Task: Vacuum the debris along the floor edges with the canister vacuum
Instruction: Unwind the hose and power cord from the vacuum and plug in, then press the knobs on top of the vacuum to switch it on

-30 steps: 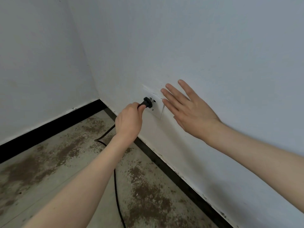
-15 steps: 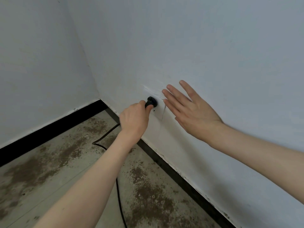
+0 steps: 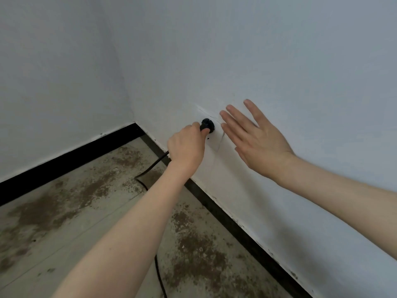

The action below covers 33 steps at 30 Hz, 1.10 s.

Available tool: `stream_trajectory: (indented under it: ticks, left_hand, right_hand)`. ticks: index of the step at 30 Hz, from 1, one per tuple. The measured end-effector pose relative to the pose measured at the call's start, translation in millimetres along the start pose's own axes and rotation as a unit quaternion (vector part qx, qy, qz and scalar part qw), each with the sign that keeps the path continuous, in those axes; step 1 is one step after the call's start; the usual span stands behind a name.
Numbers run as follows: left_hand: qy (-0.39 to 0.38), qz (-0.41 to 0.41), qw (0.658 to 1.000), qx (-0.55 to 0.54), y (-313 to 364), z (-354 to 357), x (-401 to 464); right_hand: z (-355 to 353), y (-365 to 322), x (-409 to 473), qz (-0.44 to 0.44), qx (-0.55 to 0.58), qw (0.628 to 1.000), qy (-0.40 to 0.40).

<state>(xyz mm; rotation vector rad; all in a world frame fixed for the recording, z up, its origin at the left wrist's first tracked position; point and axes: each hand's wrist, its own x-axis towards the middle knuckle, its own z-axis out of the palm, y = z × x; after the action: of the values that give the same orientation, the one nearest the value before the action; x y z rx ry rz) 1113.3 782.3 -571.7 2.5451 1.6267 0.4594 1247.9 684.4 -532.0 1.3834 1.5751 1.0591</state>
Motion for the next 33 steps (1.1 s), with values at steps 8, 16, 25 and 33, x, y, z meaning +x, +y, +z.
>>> stream_trajectory:
  ticks: [8,16,25,33]
  left_hand:
    - [-0.204,0.028,0.978,-0.045,-39.0,-81.9,-23.4]
    - [-0.127,-0.046,0.988,-0.072,-96.1,-314.0,-101.9]
    - [-0.046,-0.199,0.976,-0.069,-104.2,-590.0,-204.7]
    - [-0.007,-0.354,0.934,-0.046,-86.5,-702.1,-352.7]
  right_hand:
    - [-79.0,29.6,-11.9,-0.001,0.306,0.946,-0.102]
    - [-219.1,179.8,-37.2,-0.039,0.536,0.836,-0.113]
    - [-411.2,353.4,-88.6,-0.096,0.648,0.756,0.002]
    - [-530.2,394.4,-157.1,-0.226,0.639,0.731,0.074]
